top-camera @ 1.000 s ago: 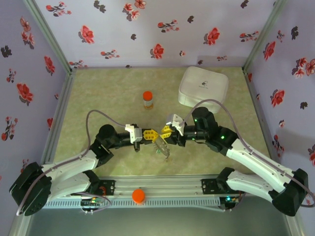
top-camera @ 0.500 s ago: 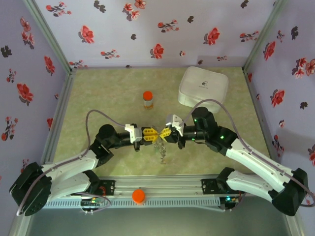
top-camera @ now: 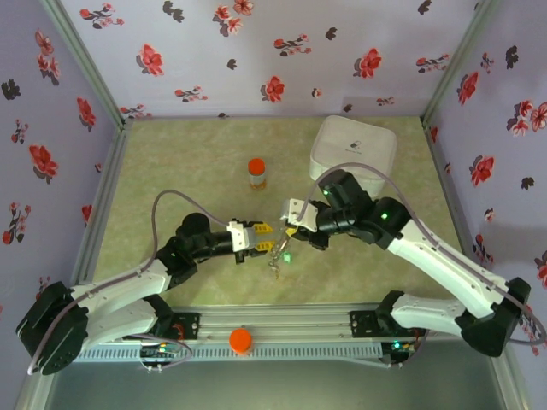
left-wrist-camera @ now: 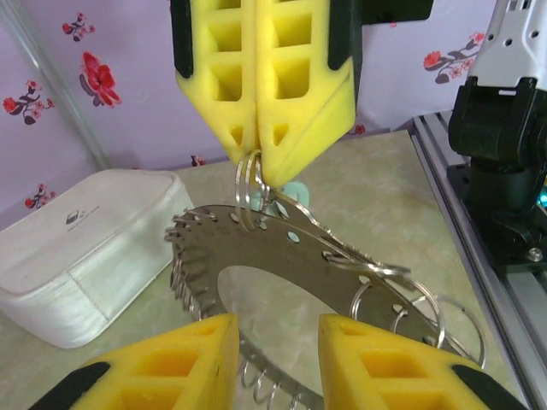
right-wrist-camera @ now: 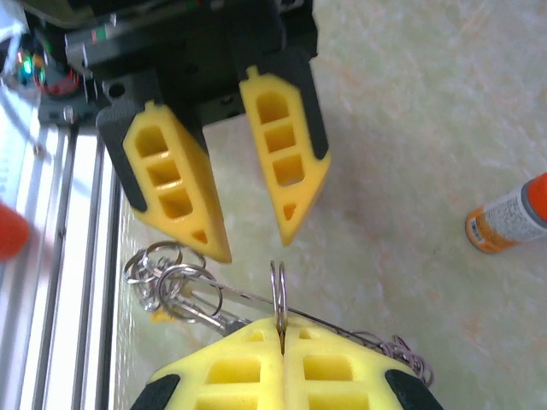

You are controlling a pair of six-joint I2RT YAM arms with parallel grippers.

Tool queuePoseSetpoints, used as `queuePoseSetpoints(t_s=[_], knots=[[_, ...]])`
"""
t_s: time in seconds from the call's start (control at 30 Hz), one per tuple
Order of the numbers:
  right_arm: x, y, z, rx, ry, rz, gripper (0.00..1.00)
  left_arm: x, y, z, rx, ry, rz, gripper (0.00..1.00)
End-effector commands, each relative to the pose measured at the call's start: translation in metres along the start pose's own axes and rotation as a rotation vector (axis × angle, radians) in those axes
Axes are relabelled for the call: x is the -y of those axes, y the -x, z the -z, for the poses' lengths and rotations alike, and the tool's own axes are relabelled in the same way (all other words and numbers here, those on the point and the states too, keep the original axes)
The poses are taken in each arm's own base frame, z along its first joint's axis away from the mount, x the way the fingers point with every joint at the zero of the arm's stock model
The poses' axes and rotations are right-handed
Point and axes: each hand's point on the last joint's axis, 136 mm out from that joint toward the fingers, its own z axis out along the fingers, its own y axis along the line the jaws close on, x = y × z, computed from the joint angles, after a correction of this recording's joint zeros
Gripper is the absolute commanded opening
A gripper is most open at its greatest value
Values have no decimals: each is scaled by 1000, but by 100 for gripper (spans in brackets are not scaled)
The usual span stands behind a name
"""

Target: Put the keys on the keyring

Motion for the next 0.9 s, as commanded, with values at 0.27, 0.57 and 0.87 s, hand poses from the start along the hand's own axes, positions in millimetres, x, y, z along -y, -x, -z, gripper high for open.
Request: queuePoseSetpoints(t_s=[0.27, 0.57, 0.87], knots=[[-6, 1, -17, -141, 39, 170, 0, 5, 13, -2, 48, -34, -6, 33], [-10, 12, -24, -107, 55, 165, 0, 14, 8, -3, 18, -76, -18, 26], [-17, 16, -27, -79, 69, 158, 0, 11, 10, -3, 21, -58, -26, 16]])
